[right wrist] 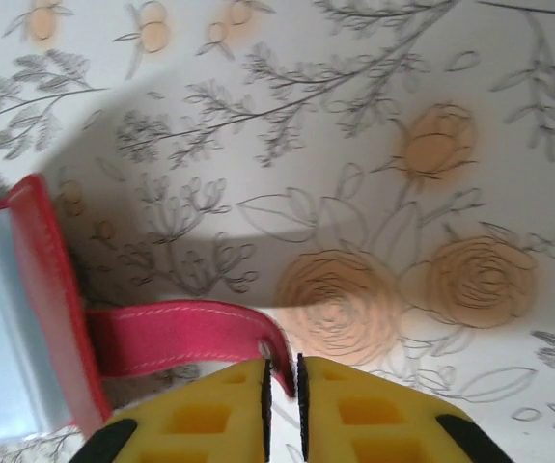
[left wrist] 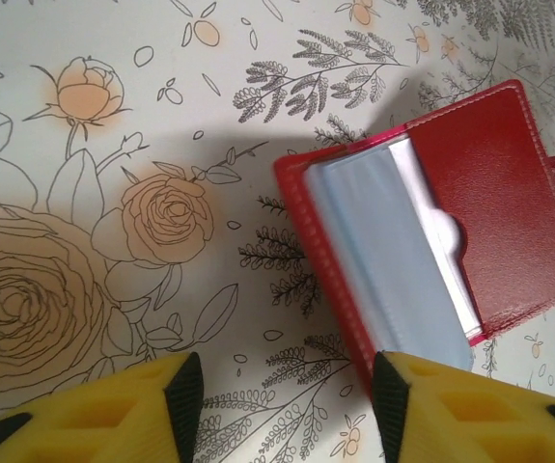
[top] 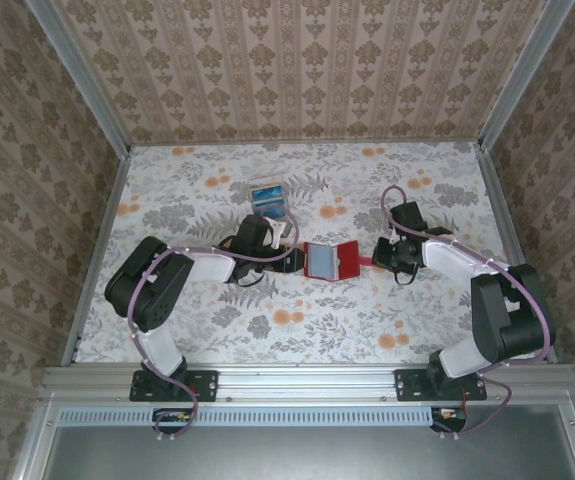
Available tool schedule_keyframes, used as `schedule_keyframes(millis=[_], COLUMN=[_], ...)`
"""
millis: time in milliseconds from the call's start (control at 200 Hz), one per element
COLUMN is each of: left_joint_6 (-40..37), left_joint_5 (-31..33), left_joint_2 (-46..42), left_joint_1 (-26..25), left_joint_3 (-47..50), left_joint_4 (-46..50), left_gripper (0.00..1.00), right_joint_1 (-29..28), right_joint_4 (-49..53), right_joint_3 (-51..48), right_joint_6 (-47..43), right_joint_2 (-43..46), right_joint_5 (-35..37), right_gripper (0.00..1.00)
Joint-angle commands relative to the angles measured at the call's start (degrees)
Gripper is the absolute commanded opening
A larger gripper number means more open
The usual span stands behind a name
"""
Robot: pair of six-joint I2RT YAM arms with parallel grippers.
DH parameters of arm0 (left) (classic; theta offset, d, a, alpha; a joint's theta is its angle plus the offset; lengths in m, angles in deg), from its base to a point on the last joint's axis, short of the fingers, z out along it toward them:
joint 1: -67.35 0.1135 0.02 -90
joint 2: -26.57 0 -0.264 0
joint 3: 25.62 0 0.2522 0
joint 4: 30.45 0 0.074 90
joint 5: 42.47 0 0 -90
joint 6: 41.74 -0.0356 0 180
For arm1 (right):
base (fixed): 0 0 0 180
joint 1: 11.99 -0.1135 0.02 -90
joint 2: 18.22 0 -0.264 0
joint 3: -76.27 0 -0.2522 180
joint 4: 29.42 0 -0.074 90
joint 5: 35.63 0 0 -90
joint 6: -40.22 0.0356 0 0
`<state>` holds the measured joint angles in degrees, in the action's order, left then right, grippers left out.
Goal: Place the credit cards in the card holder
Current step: Open the card holder at the center of the table.
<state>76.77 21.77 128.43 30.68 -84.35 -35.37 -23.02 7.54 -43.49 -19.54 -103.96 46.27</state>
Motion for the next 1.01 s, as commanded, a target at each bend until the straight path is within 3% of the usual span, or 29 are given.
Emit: schedule_keyframes(millis=[0, 265, 525, 770, 845, 940, 1000], left_joint_6=[-0.2, 1.1, 0.6, 1.3, 0.9, 2.2, 2.7], left_joint_5=[-1.6, -5.9, -4.5, -4.6, -3.0, -2.6, -2.6], left_joint_2=[0.4, 2.4, 1.9, 2.6, 2.2, 2.4, 2.2], left_joint_1=[0.0, -0.3, 0.0, -0.1, 0.1, 0.4, 0.8], left_joint_3=[-1.6, -2.7, -2.8, -2.8, -2.7, -2.5, -2.2], left_joint_4=[0.6, -1.1, 0.4, 0.1, 0.8, 0.9, 0.7], left_gripper=[0.48, 0.40, 0.34, 0.33, 0.32, 0.29, 0.27], right_joint_1=[-0.6, -3.5, -9.1, -17.8, -19.9, -22.8, -23.8], right_joint_4=[3.1, 4.2, 5.7, 8.5, 8.4, 9.0, 8.8], right_joint_3=[1.4, 2.8, 5.0, 10.6, 12.5, 14.4, 15.9], right_joint_6=[-0.7, -2.0, -4.3, -2.2, -1.8, -1.9, -2.9], right_joint_2=[-0.3, 5.7, 14.4, 10.8, 7.4, 1.3, -2.5], right_joint_5=[5.7, 4.6, 5.8, 8.1, 6.6, 10.2, 10.9], right_gripper=[0.28, 0.39, 0.45, 0.46, 0.46, 0.54, 0.54])
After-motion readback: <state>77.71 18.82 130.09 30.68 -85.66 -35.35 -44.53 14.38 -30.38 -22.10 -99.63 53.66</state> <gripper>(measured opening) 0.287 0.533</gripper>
